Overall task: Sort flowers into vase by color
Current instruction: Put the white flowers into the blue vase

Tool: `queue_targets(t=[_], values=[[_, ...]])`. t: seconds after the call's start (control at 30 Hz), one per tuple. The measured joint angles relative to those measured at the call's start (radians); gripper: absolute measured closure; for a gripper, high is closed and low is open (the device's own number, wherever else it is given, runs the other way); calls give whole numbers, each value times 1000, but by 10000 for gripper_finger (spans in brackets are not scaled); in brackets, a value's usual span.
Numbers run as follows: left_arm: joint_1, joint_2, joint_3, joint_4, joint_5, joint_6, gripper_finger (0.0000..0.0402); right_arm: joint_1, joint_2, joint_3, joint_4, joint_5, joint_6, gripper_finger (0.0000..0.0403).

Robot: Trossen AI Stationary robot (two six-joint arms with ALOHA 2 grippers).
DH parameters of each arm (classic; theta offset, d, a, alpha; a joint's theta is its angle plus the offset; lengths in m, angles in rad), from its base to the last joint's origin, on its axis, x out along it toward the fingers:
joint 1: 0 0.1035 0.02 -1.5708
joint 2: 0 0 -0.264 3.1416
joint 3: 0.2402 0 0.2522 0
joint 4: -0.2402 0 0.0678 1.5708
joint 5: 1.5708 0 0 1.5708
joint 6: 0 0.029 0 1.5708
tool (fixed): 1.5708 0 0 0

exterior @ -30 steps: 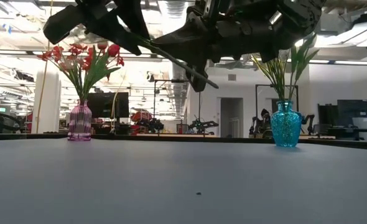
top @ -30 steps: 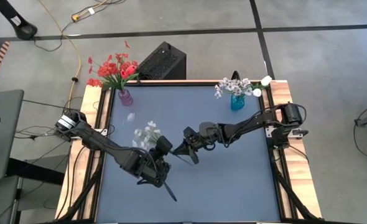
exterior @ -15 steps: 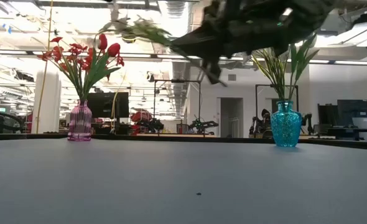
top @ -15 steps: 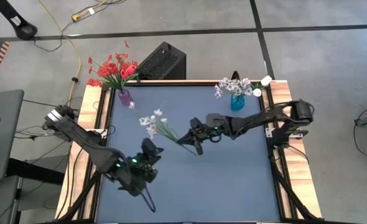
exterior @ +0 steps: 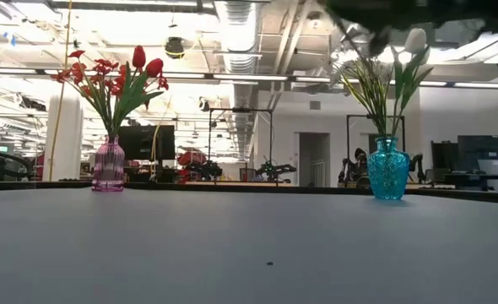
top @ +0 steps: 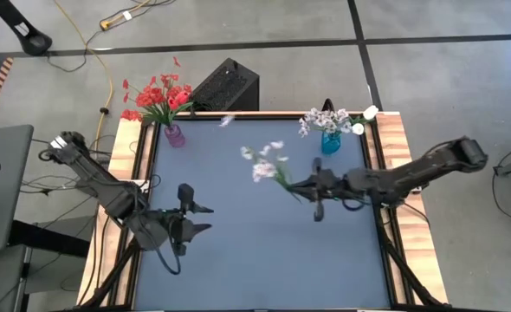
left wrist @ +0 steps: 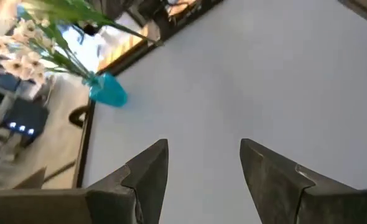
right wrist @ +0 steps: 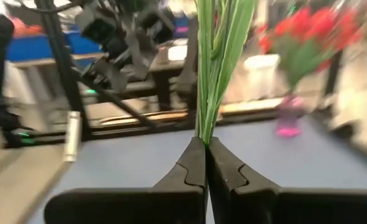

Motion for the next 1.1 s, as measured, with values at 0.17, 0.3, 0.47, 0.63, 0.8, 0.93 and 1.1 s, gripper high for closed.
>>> queue_targets(t=[0.17,0.3,0.47,0.63,0.8,0.93,1.1], values=[[40,-111,-296,416,14,110,212,131,-154,-88,21,243,-233,378],[94,-177,-486,710,68,138,212,221,-247,-143,132,311,-375,379],[152,-226,-609,859,110,120,212,322,-329,-155,350,330,-572,379],[184,-237,-633,896,164,118,212,363,-403,-156,580,383,-833,379],[193,-237,-633,894,201,125,212,292,-479,-156,697,384,-1067,379],[193,-237,-633,894,204,134,212,167,-512,-130,690,348,-1093,379],[193,-237,-633,901,204,131,212,-45,-516,-72,648,348,-1036,379]])
